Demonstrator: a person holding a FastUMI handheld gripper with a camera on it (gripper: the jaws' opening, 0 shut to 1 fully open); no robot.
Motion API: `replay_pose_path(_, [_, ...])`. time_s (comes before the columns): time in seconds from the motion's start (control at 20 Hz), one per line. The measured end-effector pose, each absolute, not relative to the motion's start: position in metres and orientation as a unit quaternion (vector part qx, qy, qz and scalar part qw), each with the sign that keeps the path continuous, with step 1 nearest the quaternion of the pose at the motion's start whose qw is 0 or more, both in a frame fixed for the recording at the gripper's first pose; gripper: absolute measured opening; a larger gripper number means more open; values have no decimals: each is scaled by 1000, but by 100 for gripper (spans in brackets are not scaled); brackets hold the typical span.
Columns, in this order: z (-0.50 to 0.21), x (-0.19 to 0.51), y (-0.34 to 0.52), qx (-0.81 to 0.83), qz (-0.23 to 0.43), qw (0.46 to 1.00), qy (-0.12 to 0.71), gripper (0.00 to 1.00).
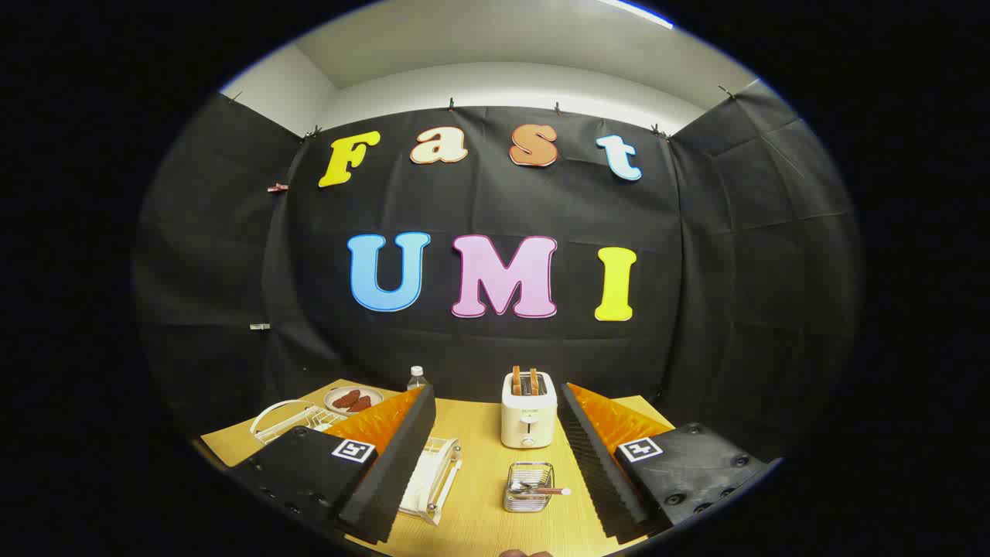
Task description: Take the plate from the dish rack, then take the spoon from the basket and place it into the plate.
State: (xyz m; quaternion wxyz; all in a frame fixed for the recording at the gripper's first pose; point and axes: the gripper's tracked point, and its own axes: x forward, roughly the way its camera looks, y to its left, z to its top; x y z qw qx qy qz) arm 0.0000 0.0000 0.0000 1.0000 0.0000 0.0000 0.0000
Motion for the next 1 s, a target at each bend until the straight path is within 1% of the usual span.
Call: replay_pose_path(1.0, [-29, 10, 25, -12, 29, 999, 34, 98])
